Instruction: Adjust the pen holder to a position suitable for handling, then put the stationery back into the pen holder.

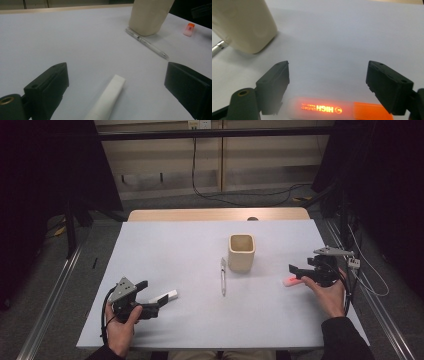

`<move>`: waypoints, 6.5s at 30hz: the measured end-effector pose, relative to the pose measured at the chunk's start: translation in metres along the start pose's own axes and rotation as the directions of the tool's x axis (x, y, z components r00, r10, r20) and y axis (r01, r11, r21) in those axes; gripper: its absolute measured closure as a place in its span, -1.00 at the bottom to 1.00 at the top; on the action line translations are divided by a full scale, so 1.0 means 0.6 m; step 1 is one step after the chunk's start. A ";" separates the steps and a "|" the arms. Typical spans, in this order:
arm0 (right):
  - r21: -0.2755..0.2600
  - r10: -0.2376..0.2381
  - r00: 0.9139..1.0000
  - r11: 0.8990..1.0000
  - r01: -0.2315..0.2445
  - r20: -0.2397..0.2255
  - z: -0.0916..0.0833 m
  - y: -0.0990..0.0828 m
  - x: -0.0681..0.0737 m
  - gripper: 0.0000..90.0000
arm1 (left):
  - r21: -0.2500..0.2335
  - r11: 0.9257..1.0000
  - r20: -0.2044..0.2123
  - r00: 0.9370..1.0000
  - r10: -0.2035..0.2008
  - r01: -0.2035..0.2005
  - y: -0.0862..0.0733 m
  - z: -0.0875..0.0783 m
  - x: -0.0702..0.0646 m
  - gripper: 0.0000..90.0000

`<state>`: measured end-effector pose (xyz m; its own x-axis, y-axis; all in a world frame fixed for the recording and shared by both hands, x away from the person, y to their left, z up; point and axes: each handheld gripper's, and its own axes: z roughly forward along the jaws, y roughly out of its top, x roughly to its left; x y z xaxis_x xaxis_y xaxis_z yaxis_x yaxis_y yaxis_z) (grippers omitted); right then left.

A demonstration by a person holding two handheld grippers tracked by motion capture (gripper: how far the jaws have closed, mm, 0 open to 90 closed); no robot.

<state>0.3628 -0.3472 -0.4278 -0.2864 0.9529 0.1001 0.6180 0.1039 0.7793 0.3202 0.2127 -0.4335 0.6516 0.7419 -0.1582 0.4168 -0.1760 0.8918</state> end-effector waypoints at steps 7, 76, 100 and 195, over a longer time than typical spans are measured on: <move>0.061 0.025 0.997 0.998 -0.030 0.079 -0.002 -0.010 -0.030 -0.35 | 0.004 1.000 -0.005 1.000 0.010 -0.010 0.001 0.001 -0.005 -0.88; 0.317 -0.035 0.999 0.948 0.037 -0.013 -0.002 -0.030 -0.052 1.00 | 0.021 1.000 0.006 1.000 0.010 -0.010 -0.002 0.003 -0.006 -0.88; 0.246 -0.044 0.997 0.967 0.058 -0.064 -0.036 -0.045 -0.047 0.99 | 0.022 1.000 0.013 1.000 0.010 -0.011 -0.001 0.005 -0.007 -0.88; 0.384 -0.289 0.917 0.842 0.380 -0.274 -0.030 -0.027 -0.021 0.51 | 0.030 0.999 0.015 1.000 0.017 -0.018 -0.001 0.005 -0.008 -0.88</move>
<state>0.3432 -0.3660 -0.4303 -0.6417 0.7661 0.0361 0.6925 0.5586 0.4566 0.3188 0.2075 -0.4348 0.6684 0.7287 -0.1494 0.4241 -0.2084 0.8813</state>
